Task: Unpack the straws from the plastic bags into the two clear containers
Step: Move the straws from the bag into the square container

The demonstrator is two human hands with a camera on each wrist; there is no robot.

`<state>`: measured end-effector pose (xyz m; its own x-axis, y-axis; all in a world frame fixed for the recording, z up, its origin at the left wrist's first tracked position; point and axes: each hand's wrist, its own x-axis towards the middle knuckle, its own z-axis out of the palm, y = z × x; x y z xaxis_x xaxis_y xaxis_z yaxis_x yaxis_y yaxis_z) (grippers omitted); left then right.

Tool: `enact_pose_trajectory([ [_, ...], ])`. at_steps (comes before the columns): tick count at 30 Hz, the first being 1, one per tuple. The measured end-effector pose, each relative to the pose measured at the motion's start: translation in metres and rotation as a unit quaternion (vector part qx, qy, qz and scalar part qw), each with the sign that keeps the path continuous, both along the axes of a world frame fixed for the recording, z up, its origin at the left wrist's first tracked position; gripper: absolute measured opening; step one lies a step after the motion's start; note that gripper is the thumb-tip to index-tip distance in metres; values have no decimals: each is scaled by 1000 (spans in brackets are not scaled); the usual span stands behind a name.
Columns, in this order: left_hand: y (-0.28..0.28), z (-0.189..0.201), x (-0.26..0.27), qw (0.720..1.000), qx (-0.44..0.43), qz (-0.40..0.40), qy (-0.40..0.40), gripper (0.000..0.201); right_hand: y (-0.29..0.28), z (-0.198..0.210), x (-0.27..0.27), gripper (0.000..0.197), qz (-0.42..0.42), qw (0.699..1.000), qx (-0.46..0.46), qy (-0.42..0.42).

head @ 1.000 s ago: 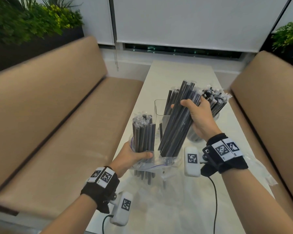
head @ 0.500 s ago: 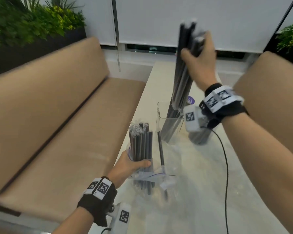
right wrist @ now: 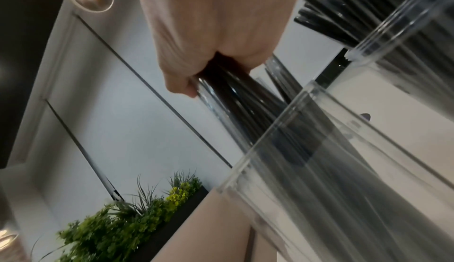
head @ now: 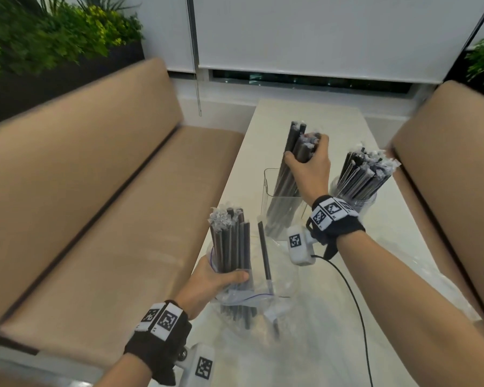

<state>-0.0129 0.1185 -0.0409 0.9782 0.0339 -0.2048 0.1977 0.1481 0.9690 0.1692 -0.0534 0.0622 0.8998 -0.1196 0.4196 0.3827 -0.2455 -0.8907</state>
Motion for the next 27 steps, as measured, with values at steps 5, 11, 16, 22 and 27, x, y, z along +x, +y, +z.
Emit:
enact_pose_trajectory([
  [5,2,1,1,1000,-2,-9,-2,49,-14,10,22,85,-31,999,-16,-10],
  [11,1,2,3,1000,6,-8,-4,48,-20,29,44,67,20,963,-269,-2],
  [16,1,1,5,1000,6,-3,0,50,-22,22,45,33,71,931,-357,39],
  [22,3,1,7,1000,2,0,10,55,-35,6,40,70,76,931,-347,80],
  [27,5,-2,5,1000,-1,1,14,58,-23,-10,41,96,84,938,-326,84],
])
